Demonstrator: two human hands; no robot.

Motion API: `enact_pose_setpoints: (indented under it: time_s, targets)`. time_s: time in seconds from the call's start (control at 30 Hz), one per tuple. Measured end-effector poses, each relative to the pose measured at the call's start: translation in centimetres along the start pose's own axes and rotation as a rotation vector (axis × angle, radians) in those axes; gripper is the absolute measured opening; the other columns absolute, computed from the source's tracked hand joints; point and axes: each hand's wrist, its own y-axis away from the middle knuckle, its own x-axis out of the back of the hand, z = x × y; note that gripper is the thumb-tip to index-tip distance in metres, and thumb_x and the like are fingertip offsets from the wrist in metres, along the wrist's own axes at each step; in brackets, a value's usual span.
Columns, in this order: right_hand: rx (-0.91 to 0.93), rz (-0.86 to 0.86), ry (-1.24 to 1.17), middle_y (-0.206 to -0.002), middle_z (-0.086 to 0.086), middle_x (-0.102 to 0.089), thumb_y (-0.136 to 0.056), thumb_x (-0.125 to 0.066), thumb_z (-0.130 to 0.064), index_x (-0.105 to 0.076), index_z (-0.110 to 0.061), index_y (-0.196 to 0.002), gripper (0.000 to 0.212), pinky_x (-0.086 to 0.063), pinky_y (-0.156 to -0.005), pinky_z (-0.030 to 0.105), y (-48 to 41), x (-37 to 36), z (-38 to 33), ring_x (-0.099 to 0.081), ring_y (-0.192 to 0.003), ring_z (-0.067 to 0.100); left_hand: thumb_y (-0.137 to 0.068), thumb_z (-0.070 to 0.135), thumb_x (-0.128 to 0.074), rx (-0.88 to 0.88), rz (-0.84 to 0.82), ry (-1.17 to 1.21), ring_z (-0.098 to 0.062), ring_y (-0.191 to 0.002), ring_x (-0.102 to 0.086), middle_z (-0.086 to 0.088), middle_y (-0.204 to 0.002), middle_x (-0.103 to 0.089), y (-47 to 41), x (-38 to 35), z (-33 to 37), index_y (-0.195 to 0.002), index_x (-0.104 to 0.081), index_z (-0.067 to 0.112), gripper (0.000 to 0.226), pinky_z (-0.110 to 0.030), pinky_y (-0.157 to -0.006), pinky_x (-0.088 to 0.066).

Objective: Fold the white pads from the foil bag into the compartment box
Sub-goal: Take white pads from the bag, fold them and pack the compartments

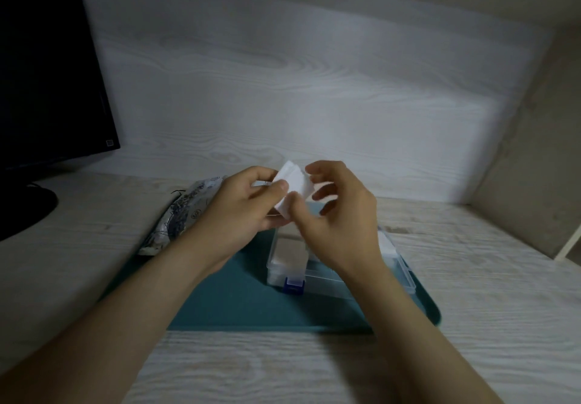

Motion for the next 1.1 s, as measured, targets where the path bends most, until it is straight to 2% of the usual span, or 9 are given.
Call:
enact_pose_setpoints:
  time_s: [0.13, 0.27, 0.47, 0.57, 0.63, 0.73, 0.9, 1.0, 1.1]
  targets:
    - [0.170, -0.119, 0.092, -0.111, -0.009, -0.066, -0.073, -0.089, -0.039, -0.053, -0.023, -0.126, 0.066, -0.053, -0.080, 0.027, 0.5, -0.4, 0.1, -0.065, -0.097, 0.010, -0.110, 0.016, -0.055, 0.014, -0.001, -0.003, -0.030, -0.103, -0.078, -0.013, -0.109, -0.080, 0.2, -0.1, 0.1, -0.128, -0.064, 0.008, 0.021, -0.049, -0.095, -0.062]
    - [0.231, -0.162, 0.098, -0.107, -0.004, -0.068, -0.081, -0.089, -0.034, -0.053, -0.015, -0.128, 0.062, -0.054, -0.070, 0.030, 0.4, -0.1, 0.6, -0.065, -0.087, 0.013, -0.108, 0.016, -0.059, 0.012, -0.028, -0.049, -0.029, -0.100, -0.079, -0.011, -0.109, -0.080, 0.3, -0.1, 0.2, -0.130, -0.064, 0.010, 0.023, -0.049, -0.096, -0.062]
    - [0.268, -0.238, 0.119, -0.103, -0.006, -0.068, -0.085, -0.082, -0.025, -0.053, -0.016, -0.132, 0.056, -0.048, -0.064, 0.014, 0.2, 0.3, 0.7, -0.063, -0.079, 0.009, -0.104, 0.010, -0.065, -0.013, -0.084, -0.153, -0.026, -0.102, -0.079, -0.009, -0.107, -0.081, 0.5, -0.2, 0.2, -0.128, -0.067, 0.013, 0.024, -0.052, -0.100, -0.059]
    - [0.285, -0.294, 0.114, -0.115, -0.003, -0.069, -0.088, -0.080, -0.025, -0.048, -0.016, -0.144, 0.065, -0.047, -0.071, 0.007, 0.1, 0.7, 0.8, -0.064, -0.087, 0.006, -0.106, 0.010, -0.060, -0.026, -0.124, -0.213, -0.025, -0.103, -0.078, -0.008, -0.107, -0.081, 0.5, -0.3, 0.2, -0.125, -0.069, 0.012, 0.021, -0.051, -0.100, -0.059]
    - [0.288, -0.316, 0.119, -0.126, -0.003, -0.067, -0.086, -0.080, -0.029, -0.044, -0.016, -0.152, 0.076, -0.050, -0.081, 0.011, 0.1, 1.2, 0.8, -0.065, -0.098, 0.006, -0.107, 0.006, -0.055, -0.030, -0.136, -0.222, -0.025, -0.103, -0.078, -0.009, -0.107, -0.081, 0.6, -0.4, 0.2, -0.125, -0.068, 0.012, 0.023, -0.050, -0.098, -0.060]
    - [0.144, -0.279, -0.010, -0.122, -0.009, -0.070, -0.088, -0.076, -0.030, -0.054, -0.020, -0.146, 0.063, -0.057, -0.088, 0.026, 0.0, 1.4, 0.3, -0.066, -0.107, 0.006, -0.109, 0.006, -0.049, -0.022, -0.140, -0.230, -0.024, -0.103, -0.078, -0.009, -0.109, -0.080, 0.6, -0.5, 0.1, -0.130, -0.066, 0.013, 0.027, -0.046, -0.091, -0.064]
    - [-0.004, -0.162, -0.098, -0.100, -0.010, -0.078, -0.098, -0.070, -0.018, -0.076, -0.018, -0.123, 0.025, -0.062, -0.079, 0.039, -0.1, 2.0, 0.8, -0.074, -0.091, 0.010, -0.112, 0.017, -0.048, -0.041, -0.124, -0.213, -0.029, -0.099, -0.077, -0.008, -0.108, -0.078, 0.6, -1.2, -0.7, -0.124, -0.064, 0.017, 0.021, -0.057, -0.093, -0.061]
    - [-0.130, -0.122, -0.245, -0.094, -0.006, -0.080, -0.096, -0.069, -0.007, -0.080, -0.020, -0.114, 0.024, -0.064, -0.080, 0.041, 0.2, 3.1, 1.2, -0.076, -0.088, 0.016, -0.111, 0.039, -0.049, -0.147, -0.062, -0.414, -0.010, -0.093, -0.074, 0.004, -0.099, -0.074, 0.6, -1.5, -1.6, -0.111, -0.061, 0.025, 0.018, -0.052, -0.094, -0.059]
    - [-0.304, -0.026, -0.247, -0.088, -0.006, -0.078, -0.093, -0.063, -0.005, -0.082, -0.026, -0.102, 0.030, -0.062, -0.072, 0.038, 0.7, 4.4, 1.9, -0.074, -0.085, 0.018, -0.111, 0.020, -0.048, -0.248, -0.023, -0.492, -0.005, -0.093, -0.072, 0.008, -0.096, -0.075, 0.6, -1.3, -2.3, -0.107, -0.058, 0.023, 0.012, -0.041, -0.091, -0.059]
